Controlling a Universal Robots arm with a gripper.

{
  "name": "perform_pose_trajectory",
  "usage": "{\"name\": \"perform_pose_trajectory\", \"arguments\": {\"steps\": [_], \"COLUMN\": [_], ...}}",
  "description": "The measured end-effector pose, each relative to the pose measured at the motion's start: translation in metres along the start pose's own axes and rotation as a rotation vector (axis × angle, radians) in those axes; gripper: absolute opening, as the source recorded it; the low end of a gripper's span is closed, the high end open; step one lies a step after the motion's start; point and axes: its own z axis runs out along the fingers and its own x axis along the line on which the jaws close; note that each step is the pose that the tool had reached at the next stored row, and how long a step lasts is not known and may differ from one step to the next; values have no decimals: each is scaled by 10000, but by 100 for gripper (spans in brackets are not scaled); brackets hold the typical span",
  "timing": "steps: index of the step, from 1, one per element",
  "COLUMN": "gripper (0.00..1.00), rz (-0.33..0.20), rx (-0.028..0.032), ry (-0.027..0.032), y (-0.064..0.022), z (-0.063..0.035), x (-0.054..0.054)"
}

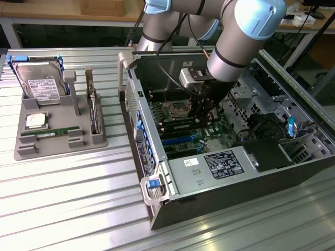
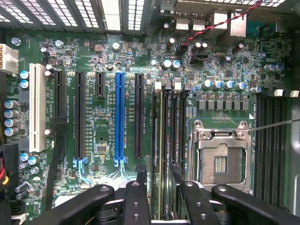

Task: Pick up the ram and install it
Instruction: 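Insert the ram into the slot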

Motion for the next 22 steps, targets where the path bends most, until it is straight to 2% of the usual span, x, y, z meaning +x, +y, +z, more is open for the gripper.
{"name": "perform_pose_trajectory", "arguments": {"steps": [3,6,7,18,19,20,21,22], "gripper": [31,12,11,11,11,11,11,11], "rz": [0,0,0,0,13,30,33,43], "rx": [0,0,0,-6,-112,-251,-286,-377], "ry": [0,0,-1,0,-2,-4,-4,-8], "y": [0,0,0,-7,-49,-84,-95,-130], "z": [0,0,0,0,-3,-5,-6,-7], "x": [0,0,0,0,0,1,0,1]}}
